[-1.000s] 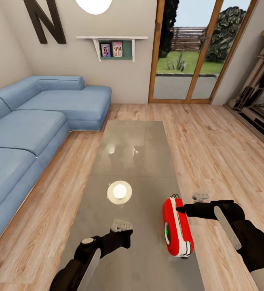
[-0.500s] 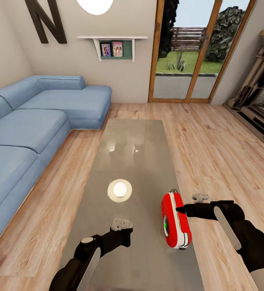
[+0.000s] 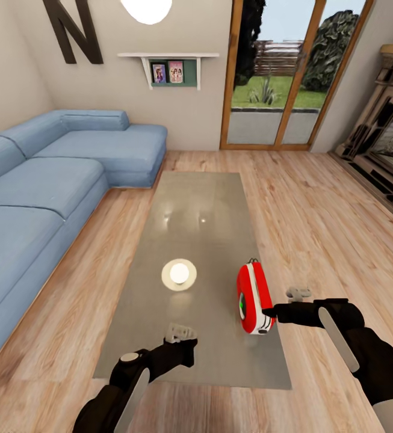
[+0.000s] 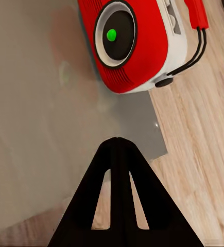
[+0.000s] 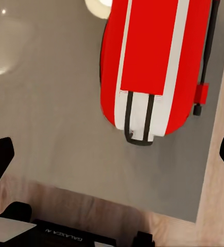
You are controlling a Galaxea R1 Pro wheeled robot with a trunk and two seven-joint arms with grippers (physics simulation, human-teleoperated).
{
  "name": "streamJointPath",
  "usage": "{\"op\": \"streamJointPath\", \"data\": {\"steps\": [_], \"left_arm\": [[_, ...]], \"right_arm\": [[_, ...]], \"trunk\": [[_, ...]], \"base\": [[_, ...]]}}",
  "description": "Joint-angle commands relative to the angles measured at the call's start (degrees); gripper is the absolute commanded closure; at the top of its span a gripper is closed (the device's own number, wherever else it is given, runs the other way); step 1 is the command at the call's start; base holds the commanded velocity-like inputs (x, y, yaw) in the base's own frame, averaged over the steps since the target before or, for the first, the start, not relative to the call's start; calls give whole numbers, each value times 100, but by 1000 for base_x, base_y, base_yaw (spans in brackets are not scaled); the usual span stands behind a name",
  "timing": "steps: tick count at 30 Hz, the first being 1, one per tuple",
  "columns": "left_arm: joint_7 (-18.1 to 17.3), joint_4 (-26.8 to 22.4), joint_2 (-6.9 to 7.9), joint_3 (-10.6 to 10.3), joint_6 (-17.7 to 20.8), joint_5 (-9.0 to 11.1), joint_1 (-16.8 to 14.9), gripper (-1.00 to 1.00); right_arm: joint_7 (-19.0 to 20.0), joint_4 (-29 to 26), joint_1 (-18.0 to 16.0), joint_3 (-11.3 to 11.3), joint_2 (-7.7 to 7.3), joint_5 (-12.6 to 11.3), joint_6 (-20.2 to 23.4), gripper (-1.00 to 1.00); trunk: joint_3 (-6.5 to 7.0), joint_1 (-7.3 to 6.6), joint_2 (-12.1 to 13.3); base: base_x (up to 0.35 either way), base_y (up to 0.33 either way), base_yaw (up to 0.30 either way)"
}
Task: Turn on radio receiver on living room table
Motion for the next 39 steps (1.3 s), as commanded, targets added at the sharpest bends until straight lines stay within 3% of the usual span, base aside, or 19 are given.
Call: {"op": "streamJointPath", "data": {"steps": [1,6,10,15,17,18,19,21,28,30,34,36,39], "left_arm": [[-2,-1,0,0,1,0,0,100],[6,-27,-2,6,23,-4,0,100],[-10,-41,23,8,5,-1,0,100],[-5,194,86,24,15,-12,0,100],[-18,273,222,42,43,-15,0,100],[-24,270,362,47,56,-1,0,100],[-35,224,595,47,69,24,0,100],[-48,127,853,45,72,46,0,100],[-241,254,1176,44,88,83,6,100],[-297,572,1302,44,80,104,8,100],[-404,1376,1347,43,-4,121,9,100],[-451,2005,1342,39,-86,116,9,100],[-464,2982,1322,36,-603,86,9,100]], "right_arm": [[0,6,0,0,0,-4,-4,-100],[-14,98,0,-4,-14,-18,-35,-100],[-26,400,0,-8,-131,-16,-72,-100],[-34,982,0,-9,-435,-12,-432,-100],[-35,1274,0,-9,-590,37,-676,-100],[-31,1448,0,-9,-650,86,-822,-100],[-25,1686,0,-9,-706,160,-1027,-100],[-14,1985,0,-9,-763,241,-1262,-100],[8,3024,0,-1,-1030,300,-1946,-100],[10,3802,0,10,-1055,315,-2546,-100],[36,5006,0,24,-1034,568,-3455,-100],[48,5606,0,34,-986,663,-3873,-100],[52,6230,0,42,-832,759,-4311,-100]], "trunk": [[0,0,0],[0,0,0],[0,0,0],[0,0,0],[0,0,0],[0,0,0],[0,0,0],[0,0,0],[0,0,0],[0,0,0],[0,0,0],[0,0,0],[0,0,0]], "base": [[-123,0,0],[-27,0,0],[-3,0,0],[0,0,0],[0,0,0],[0,0,0],[0,0,0],[0,0,0],[0,0,0],[0,0,0],[0,0,0],[0,0,0],[0,0,0]]}}
